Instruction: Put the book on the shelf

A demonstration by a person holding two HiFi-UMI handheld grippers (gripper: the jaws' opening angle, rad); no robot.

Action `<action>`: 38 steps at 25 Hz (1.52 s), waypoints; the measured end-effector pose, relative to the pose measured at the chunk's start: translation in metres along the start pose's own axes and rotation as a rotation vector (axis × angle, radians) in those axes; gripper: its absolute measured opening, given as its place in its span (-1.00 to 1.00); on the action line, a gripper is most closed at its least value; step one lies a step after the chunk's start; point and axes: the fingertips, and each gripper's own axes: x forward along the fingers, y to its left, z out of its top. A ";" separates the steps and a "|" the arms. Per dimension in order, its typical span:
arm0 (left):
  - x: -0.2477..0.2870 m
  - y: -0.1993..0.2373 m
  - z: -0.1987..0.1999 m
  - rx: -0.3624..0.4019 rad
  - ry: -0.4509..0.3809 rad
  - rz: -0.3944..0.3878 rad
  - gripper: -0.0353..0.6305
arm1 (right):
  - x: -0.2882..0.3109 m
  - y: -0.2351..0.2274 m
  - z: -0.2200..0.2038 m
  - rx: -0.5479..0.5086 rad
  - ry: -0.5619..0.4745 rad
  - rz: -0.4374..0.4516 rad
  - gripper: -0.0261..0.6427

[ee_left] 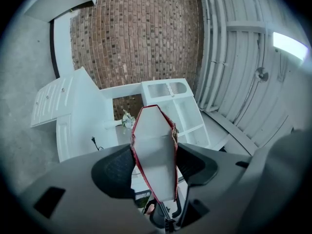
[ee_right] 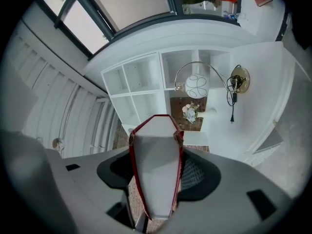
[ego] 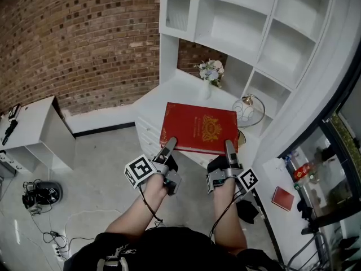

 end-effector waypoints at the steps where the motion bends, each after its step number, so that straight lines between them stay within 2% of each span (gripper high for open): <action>1: 0.000 0.001 0.002 0.000 0.000 0.007 -0.09 | 0.002 -0.001 -0.001 -0.002 0.000 -0.001 -0.16; 9: -0.001 0.014 0.027 -0.004 0.003 0.029 -0.09 | 0.023 -0.006 -0.019 -0.003 0.001 0.005 -0.15; 18: -0.015 0.030 0.077 -0.003 -0.001 0.018 -0.09 | 0.048 -0.014 -0.066 -0.019 0.006 0.008 -0.15; 21: -0.012 0.040 0.084 -0.006 -0.001 0.030 -0.09 | 0.053 -0.027 -0.069 -0.014 0.002 -0.031 -0.15; 23: -0.006 0.046 0.087 -0.011 0.006 0.033 -0.09 | 0.062 -0.028 -0.069 -0.019 0.006 -0.011 -0.15; 31: 0.052 0.072 0.109 -0.011 0.011 0.034 -0.08 | 0.125 -0.049 -0.047 -0.034 0.009 0.005 -0.15; 38: 0.139 0.086 0.140 0.009 -0.024 0.016 -0.08 | 0.213 -0.062 -0.009 -0.033 0.025 0.029 -0.15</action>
